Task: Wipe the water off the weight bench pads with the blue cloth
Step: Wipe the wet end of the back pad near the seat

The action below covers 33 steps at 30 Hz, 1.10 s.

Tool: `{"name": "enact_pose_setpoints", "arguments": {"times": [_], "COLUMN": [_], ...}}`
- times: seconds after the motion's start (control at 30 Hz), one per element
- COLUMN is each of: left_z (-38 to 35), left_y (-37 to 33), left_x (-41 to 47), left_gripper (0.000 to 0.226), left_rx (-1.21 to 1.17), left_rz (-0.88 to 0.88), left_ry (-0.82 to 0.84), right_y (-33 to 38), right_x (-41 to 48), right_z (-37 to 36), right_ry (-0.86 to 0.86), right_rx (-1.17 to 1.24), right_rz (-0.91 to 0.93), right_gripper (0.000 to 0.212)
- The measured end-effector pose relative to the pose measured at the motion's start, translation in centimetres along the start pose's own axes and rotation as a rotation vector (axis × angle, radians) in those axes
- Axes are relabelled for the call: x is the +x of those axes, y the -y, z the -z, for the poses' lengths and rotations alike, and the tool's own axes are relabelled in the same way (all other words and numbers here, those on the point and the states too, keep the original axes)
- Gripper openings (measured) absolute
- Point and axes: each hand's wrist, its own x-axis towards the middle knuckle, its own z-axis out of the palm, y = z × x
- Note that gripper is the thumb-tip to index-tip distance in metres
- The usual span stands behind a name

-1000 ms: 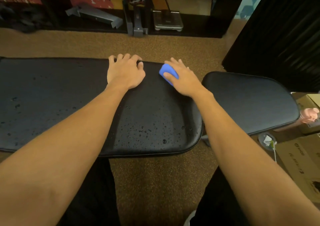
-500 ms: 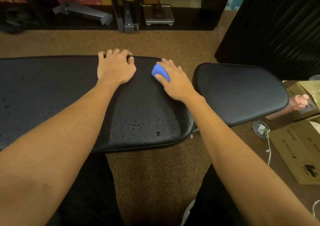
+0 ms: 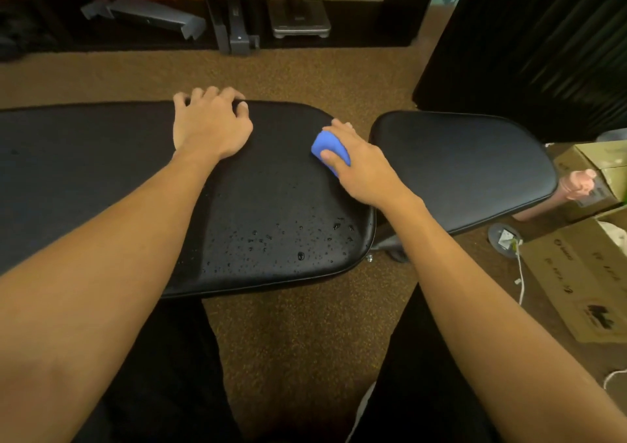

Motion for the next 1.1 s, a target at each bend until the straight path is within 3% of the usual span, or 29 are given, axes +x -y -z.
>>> {"name": "enact_pose_setpoints", "arguments": {"times": [0.13, 0.3, 0.5, 0.73, 0.93, 1.1], "left_z": [0.0, -0.1, 0.0, 0.1, 0.4, 0.4], "left_y": [0.0, 0.1, 0.0, 0.1, -0.2, -0.2], "left_x": [0.0, 0.0, -0.1, -0.2, -0.5, -0.5], "left_gripper": [0.049, 0.050, 0.051, 0.050, 0.048, 0.047], "left_rx": [-0.007, -0.006, -0.010, -0.006, -0.018, -0.025], "left_rz": [-0.012, -0.007, -0.006, -0.012, -0.015, -0.018], "left_ry": [-0.001, -0.002, 0.002, 0.014, 0.011, 0.000], "right_y": [1.2, 0.1, 1.9, 1.6, 2.1, 1.2], "right_x": [0.7, -1.8, 0.6, -4.3, -0.5, -2.9], "right_z": [-1.1, -0.3, -0.8, -1.2, -0.4, -0.5], "right_ry": [-0.097, 0.032, -0.088, -0.082, -0.097, 0.018], "right_rx": [0.019, -0.009, 0.047, 0.043, 0.060, -0.047], "right_rz": [-0.069, 0.013, -0.136, -0.124, -0.152, 0.091], "right_gripper": [0.054, 0.055, 0.059, 0.058, 0.056, 0.053]}}
